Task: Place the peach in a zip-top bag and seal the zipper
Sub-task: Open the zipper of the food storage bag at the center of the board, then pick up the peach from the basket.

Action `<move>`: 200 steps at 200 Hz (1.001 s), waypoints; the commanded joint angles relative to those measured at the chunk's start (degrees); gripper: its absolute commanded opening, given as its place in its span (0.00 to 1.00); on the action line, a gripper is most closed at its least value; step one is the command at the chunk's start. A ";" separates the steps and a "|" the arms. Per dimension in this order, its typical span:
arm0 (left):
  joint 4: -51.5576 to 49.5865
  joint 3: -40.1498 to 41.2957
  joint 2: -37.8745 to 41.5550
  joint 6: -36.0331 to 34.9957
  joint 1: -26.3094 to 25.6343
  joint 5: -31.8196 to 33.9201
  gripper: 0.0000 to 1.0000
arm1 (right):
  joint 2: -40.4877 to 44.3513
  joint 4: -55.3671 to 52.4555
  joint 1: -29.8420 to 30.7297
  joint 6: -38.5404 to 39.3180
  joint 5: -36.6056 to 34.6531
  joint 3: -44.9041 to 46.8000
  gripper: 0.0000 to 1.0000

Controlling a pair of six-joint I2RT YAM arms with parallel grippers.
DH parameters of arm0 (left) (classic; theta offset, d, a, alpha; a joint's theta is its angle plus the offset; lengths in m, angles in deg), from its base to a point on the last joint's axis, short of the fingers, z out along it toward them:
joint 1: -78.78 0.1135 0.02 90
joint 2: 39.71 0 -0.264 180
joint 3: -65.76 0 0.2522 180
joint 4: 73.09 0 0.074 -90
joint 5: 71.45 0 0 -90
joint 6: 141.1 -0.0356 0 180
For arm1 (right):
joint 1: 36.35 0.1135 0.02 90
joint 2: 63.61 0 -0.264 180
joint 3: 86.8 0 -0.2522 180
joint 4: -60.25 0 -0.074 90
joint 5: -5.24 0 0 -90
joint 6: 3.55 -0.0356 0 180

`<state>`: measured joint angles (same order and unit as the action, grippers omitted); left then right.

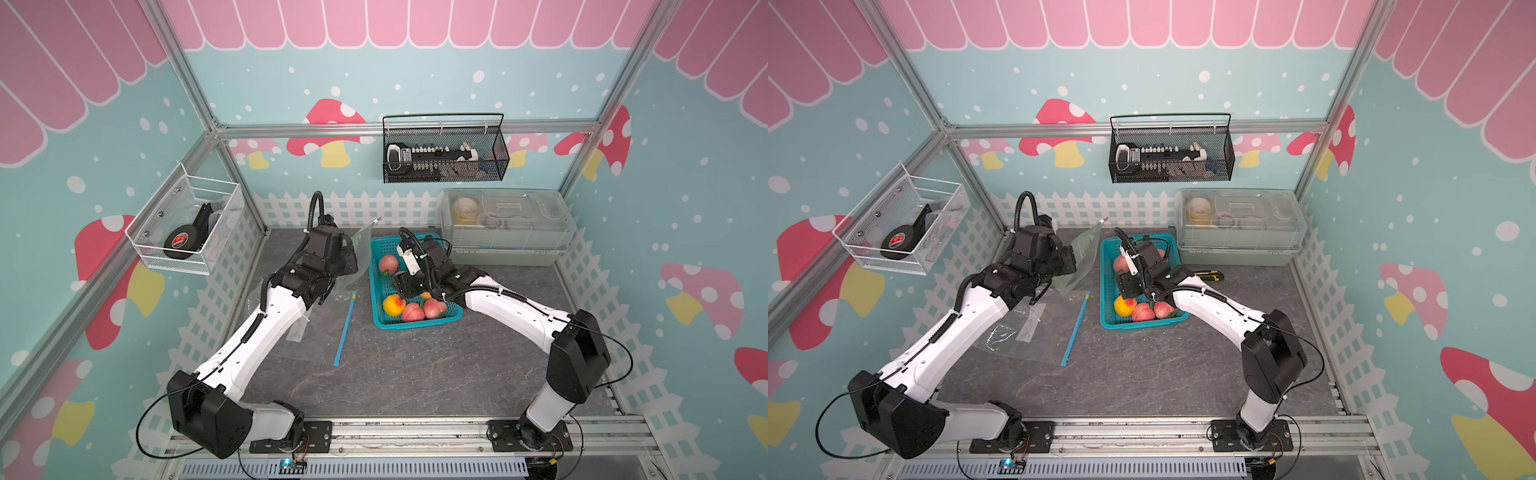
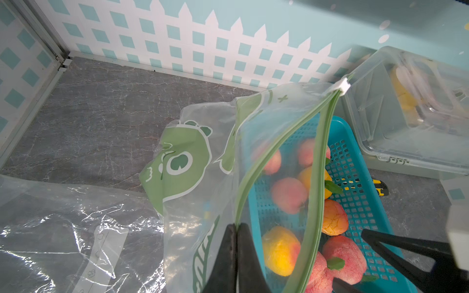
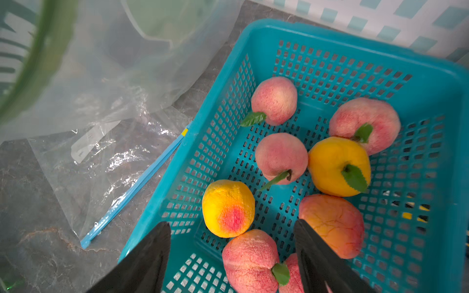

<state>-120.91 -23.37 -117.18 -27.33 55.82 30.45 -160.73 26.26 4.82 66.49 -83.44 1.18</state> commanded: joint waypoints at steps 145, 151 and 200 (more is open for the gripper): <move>-1.02 0.23 0.92 -0.92 -0.24 0.23 0.00 | -15.81 7.41 -1.00 -7.72 6.56 0.86 0.78; -1.03 0.18 0.77 -0.92 -0.24 0.22 0.00 | -16.10 7.90 -0.97 -7.89 6.73 0.77 0.78; -1.06 0.14 0.68 -1.18 -0.20 0.23 0.00 | -18.78 8.28 -1.09 -8.61 7.47 -0.75 0.73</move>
<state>-121.33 -23.37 -117.16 -27.52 55.82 30.36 -177.61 34.17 4.03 59.34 -75.84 1.68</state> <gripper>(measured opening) 0.056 0.750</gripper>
